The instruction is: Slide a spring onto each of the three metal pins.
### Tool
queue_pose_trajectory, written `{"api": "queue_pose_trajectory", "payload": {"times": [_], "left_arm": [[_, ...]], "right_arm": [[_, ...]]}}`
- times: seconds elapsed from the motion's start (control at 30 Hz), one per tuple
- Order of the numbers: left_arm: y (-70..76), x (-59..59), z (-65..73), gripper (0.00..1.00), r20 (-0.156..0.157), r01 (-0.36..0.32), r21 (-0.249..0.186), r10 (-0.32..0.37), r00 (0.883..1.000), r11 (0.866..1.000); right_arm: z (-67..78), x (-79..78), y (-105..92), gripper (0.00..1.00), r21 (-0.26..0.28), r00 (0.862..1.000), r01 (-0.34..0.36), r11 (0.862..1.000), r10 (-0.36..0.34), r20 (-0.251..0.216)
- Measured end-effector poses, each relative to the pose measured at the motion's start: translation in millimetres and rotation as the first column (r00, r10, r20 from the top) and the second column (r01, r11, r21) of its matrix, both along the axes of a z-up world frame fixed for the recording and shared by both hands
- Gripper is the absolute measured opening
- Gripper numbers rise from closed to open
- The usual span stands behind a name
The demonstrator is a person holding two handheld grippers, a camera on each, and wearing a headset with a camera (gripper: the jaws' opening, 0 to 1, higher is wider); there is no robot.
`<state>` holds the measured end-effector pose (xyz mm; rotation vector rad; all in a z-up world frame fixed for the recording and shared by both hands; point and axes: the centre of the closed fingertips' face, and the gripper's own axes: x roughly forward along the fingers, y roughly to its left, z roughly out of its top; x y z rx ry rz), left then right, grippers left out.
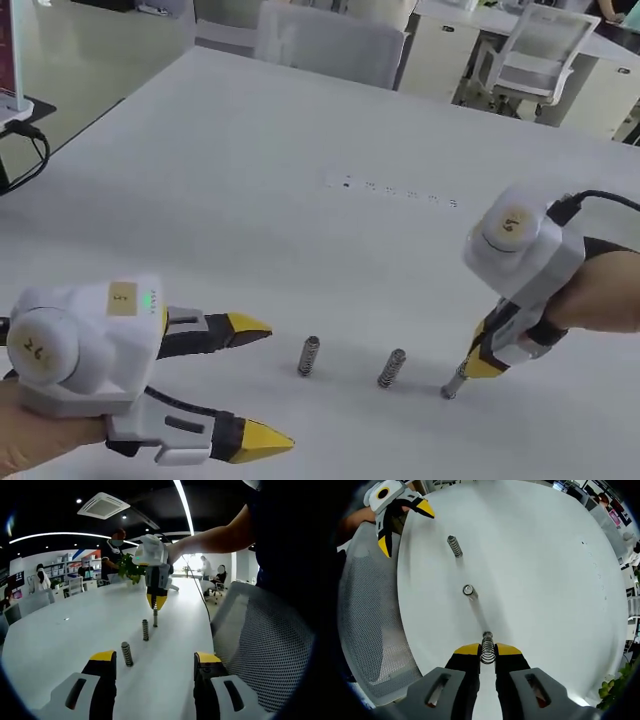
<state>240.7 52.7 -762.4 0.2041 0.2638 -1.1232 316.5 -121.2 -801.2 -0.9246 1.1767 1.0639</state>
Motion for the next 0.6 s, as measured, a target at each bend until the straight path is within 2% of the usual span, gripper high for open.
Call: {"api": "queue_pose_trajectory", "payload": {"times": [0.6], "left_arm": [[-2.2,-2.2,1.6,0.58,0.001,0.002,0.003,-0.002,1.000,1.000]], "right_arm": [[-24.1,-1.6,4.4,0.08,-0.019,1.000,-0.001,1.000,0.000,-0.021]]}}
